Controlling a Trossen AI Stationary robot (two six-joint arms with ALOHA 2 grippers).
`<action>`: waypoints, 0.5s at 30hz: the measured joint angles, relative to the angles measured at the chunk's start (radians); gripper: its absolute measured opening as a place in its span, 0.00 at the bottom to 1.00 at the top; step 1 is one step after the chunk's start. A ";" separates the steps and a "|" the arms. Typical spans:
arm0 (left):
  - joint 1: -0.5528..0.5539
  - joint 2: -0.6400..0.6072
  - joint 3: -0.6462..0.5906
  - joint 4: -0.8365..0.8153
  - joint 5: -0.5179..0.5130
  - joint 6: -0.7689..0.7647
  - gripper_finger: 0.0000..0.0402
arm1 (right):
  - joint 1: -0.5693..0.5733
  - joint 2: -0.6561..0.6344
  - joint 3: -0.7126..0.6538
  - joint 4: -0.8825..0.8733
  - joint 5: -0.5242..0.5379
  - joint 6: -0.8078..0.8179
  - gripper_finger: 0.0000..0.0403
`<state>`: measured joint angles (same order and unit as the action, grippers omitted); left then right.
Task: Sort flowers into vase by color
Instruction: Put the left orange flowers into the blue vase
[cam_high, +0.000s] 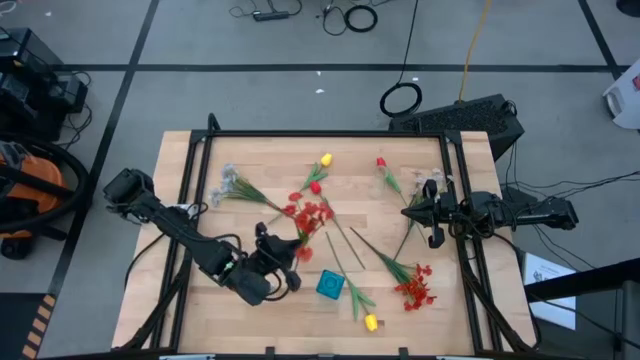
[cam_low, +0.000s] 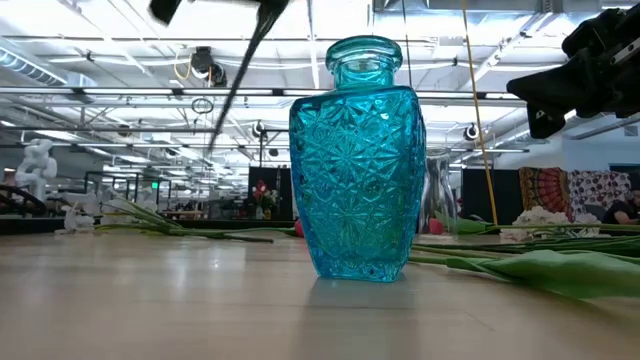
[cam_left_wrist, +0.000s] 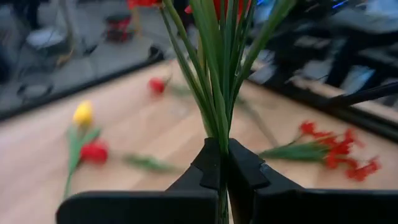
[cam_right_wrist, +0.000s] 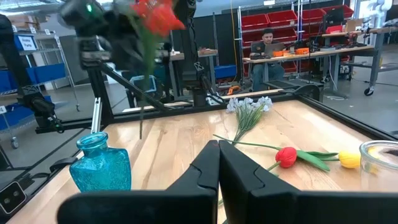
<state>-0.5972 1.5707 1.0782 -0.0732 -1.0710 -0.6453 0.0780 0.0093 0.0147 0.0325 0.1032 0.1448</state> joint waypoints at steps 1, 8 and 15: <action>0.001 0.000 0.000 0.071 -0.001 0.076 0.02 | 0.000 0.000 0.000 0.000 0.000 0.000 0.00; 0.014 0.004 0.001 0.445 0.102 0.488 0.02 | 0.000 0.000 0.000 0.000 0.000 0.000 0.00; 0.072 0.055 0.002 0.678 0.344 0.668 0.02 | 0.000 0.000 0.000 0.000 0.000 0.000 0.00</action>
<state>-0.5251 1.6262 1.0801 0.6047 -0.7269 0.0229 0.0780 0.0093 0.0147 0.0326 0.1032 0.1448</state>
